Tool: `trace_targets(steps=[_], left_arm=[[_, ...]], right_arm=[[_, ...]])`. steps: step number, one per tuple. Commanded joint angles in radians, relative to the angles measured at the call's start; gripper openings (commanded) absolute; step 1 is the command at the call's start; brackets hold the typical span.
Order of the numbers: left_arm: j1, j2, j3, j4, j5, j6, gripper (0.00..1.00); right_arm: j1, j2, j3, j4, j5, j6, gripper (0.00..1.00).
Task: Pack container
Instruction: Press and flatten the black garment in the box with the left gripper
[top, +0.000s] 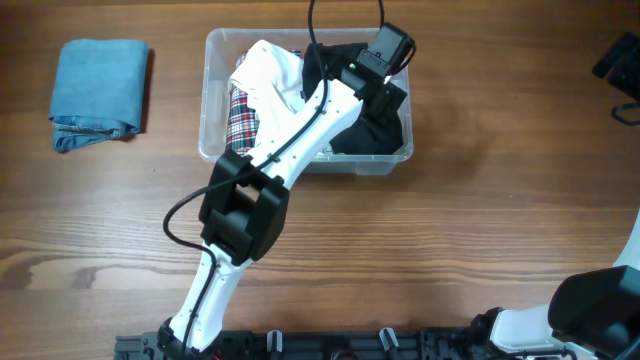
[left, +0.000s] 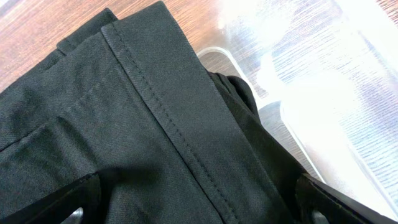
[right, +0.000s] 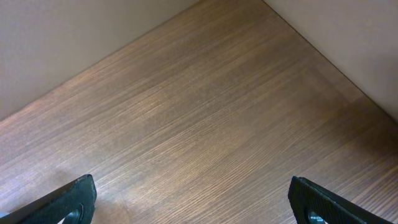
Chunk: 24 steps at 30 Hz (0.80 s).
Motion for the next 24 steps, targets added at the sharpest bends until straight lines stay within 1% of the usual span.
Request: trace_targets(steps=[1, 4, 10, 12, 17, 20, 24], left_arm=[[0.023, 0.033, -0.003, -0.012, 0.034, -0.018, 1.00], [0.028, -0.016, -0.003, -0.041, 0.034, -0.042, 1.00], [0.032, -0.216, -0.003, -0.118, 0.039, -0.108, 1.00], [0.032, -0.269, -0.003, -0.171, 0.048, -0.127, 1.00], [0.031, -0.275, -0.003, -0.344, 0.180, -0.163, 1.00], [0.032, -0.262, -0.003, -0.431, 0.184, -0.238, 1.00], [0.032, -0.222, -0.003, -0.468, 0.185, -0.296, 1.00]], right_arm=[[0.002, 0.011, -0.008, 0.002, -0.016, -0.017, 1.00], [0.002, 0.011, -0.008, 0.002, -0.016, -0.017, 1.00], [0.002, 0.011, -0.008, 0.002, -0.016, -0.018, 1.00], [0.002, 0.011, -0.008, 0.002, -0.016, -0.018, 1.00], [0.002, 0.011, -0.008, 0.002, -0.016, -0.018, 1.00], [0.002, 0.011, -0.008, 0.002, -0.016, -0.018, 1.00], [0.002, 0.011, -0.008, 0.002, -0.016, -0.018, 1.00]])
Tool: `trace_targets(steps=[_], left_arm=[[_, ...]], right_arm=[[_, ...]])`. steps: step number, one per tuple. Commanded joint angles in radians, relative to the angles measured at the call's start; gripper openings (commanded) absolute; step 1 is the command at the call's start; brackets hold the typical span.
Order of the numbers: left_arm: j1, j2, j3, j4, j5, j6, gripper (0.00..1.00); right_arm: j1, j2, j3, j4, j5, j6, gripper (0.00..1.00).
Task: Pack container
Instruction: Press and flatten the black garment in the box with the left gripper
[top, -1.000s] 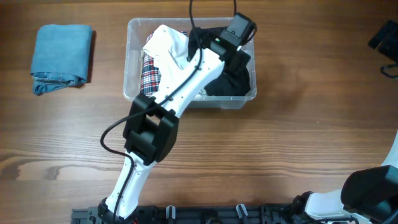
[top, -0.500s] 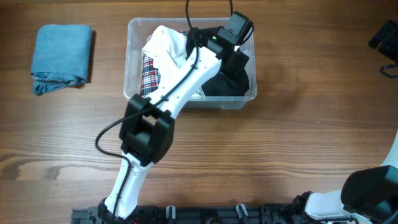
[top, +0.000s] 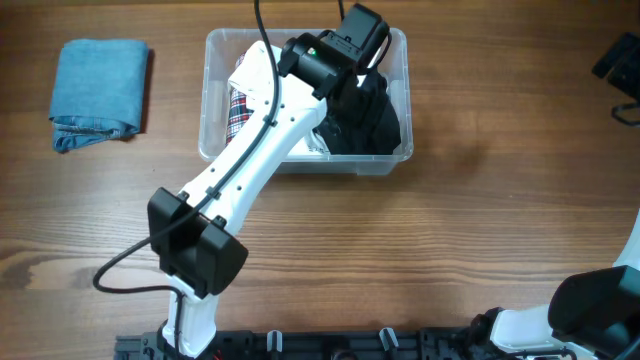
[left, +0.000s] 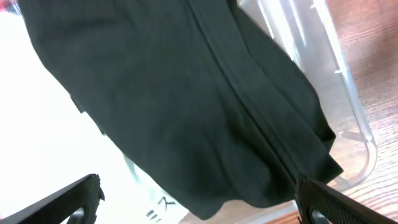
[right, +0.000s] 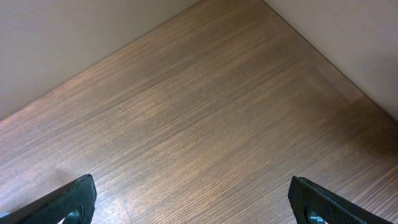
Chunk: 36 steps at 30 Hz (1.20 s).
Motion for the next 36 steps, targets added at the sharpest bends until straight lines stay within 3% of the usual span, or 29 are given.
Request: trace_targets(steps=[1, 16, 27, 36], left_arm=[[0.005, 0.062, -0.003, -0.032, 0.027, -0.096, 1.00], [0.001, 0.323, -0.003, 0.110, 0.124, -0.095, 1.00], [0.004, 0.216, -0.003, 0.119, 0.124, -0.095, 1.00], [0.072, 0.127, -0.003, 0.301, 0.112, -0.091, 1.00]], right_arm=[[0.002, 0.011, -0.008, 0.002, -0.016, -0.018, 1.00], [0.002, 0.011, -0.008, 0.002, -0.016, -0.018, 1.00], [0.002, 0.011, -0.008, 0.002, -0.016, -0.017, 1.00], [0.002, 0.011, -0.008, 0.002, -0.016, -0.017, 1.00]])
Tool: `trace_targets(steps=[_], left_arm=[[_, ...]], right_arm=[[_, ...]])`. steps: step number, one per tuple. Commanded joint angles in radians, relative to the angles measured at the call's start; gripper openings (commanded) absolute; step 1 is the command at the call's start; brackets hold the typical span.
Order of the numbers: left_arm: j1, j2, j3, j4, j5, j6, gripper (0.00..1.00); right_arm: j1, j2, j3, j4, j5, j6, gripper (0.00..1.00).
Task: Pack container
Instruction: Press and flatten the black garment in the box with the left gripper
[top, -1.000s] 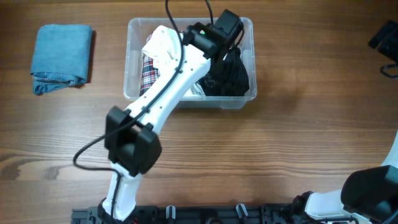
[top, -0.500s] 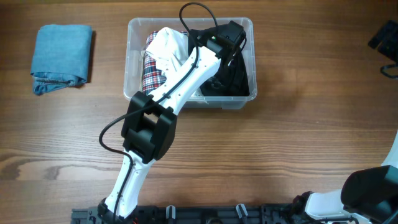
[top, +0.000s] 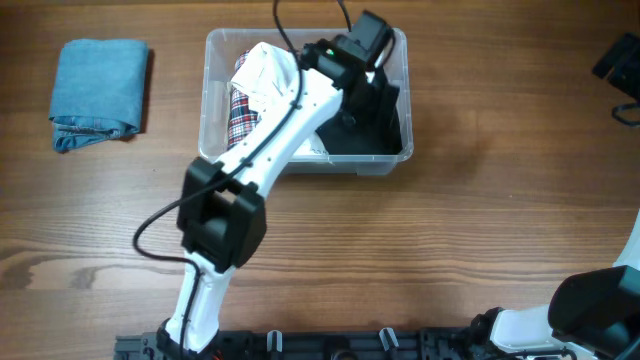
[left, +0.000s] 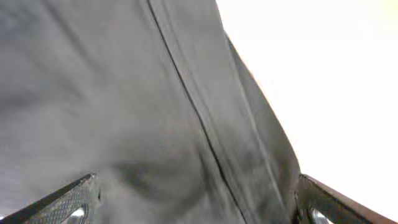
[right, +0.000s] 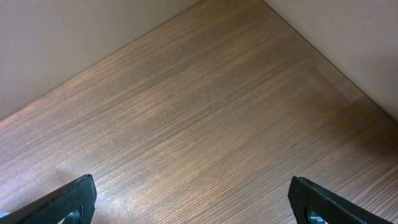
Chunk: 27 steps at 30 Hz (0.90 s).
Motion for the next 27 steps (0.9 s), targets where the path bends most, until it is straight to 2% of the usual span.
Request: trace_targets(steps=[1, 4, 9, 15, 19, 27], left_arm=[[0.048, -0.025, 0.000, 0.054, 0.004, -0.009, 1.00], [0.079, -0.022, 0.000, 0.099, -0.058, -0.009, 1.00], [0.111, 0.032, 0.000, 0.166, -0.062, -0.009, 1.00], [0.109, 0.168, 0.000, 0.219, 0.028, -0.010, 1.00], [0.106, 0.214, 0.000, 0.219, 0.027, -0.009, 1.00], [0.106, 0.158, 0.000, 0.206, 0.027, -0.009, 1.00]], right_arm=[[0.002, 0.011, -0.008, 0.002, -0.016, -0.017, 1.00], [0.002, 0.011, -0.008, 0.002, -0.016, -0.018, 1.00], [0.002, 0.011, -0.008, 0.002, -0.016, -0.017, 1.00], [0.002, 0.011, -0.008, 0.002, -0.016, -0.017, 1.00], [0.002, 0.011, -0.008, 0.002, -0.016, -0.018, 1.00], [0.002, 0.011, -0.008, 0.002, -0.016, -0.018, 1.00]])
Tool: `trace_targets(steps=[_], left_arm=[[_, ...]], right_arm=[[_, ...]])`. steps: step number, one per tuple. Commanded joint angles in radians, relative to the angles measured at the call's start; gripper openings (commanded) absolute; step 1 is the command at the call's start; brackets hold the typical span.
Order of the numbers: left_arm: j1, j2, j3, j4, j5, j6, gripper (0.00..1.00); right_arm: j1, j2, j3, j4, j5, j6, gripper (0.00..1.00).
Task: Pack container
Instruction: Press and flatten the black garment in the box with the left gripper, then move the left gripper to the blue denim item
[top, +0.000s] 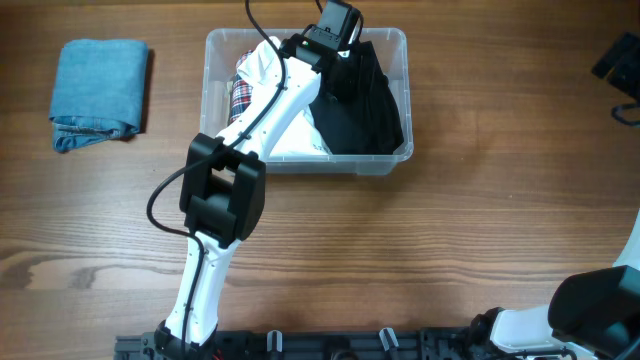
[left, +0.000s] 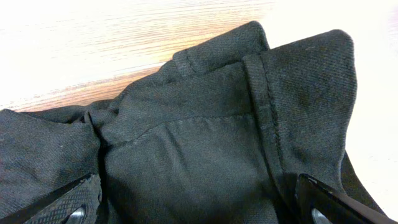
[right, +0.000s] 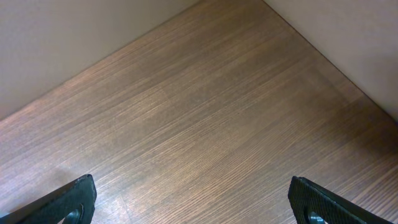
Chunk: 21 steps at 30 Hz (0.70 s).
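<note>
A clear plastic container (top: 212, 95) stands at the back of the table. A white and plaid garment (top: 250, 85) lies in its left half and a black garment (top: 362, 110) in its right half. My left gripper (left: 199, 210) is open, its fingers (left: 69, 205) wide apart just over the black garment's folded, seamed edge (left: 261, 112). In the overhead view the left wrist (top: 337, 22) sits at the container's back rim. My right gripper (right: 198, 202) is open over bare wood, nothing between its fingers.
A folded blue cloth (top: 100, 82) lies on the table far left of the container. A black object (top: 625, 62) sits at the right edge. The right arm's base (top: 595, 310) is at the front right corner. A pale wall (right: 74, 43) borders the wood.
The left wrist has moved from over the container's right back part to the middle of its back rim. Its camera now sees the black garment's edge and the wood beyond. The right arm is unchanged.
The open left gripper was first over the container's right back corner, the black garment bulging at the right wall. It then stood at the back middle, then over the right back again. Now it is at the back rim, and the black garment lies flatter inside.
</note>
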Motion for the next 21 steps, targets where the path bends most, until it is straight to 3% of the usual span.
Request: trace_targets(steps=[1, 6, 12, 17, 21], left_arm=[[-0.002, -0.029, -0.009, -0.045, 0.034, -0.009, 1.00], [-0.002, -0.219, -0.009, -0.140, 0.029, -0.008, 1.00], [0.030, -0.463, -0.009, -0.338, -0.200, -0.009, 1.00], [0.167, -0.525, -0.009, -0.489, -0.270, -0.010, 1.00], [0.352, -0.517, -0.009, -0.547, -0.275, -0.009, 1.00]], right_arm=[[0.002, 0.011, -0.008, 0.002, -0.016, -0.018, 1.00], [0.002, 0.011, -0.008, 0.002, -0.016, -0.018, 1.00], [0.002, 0.011, -0.008, 0.002, -0.016, -0.018, 1.00], [0.002, 0.011, -0.008, 0.002, -0.016, -0.017, 1.00], [0.002, 0.011, -0.008, 0.002, -0.016, -0.018, 1.00]])
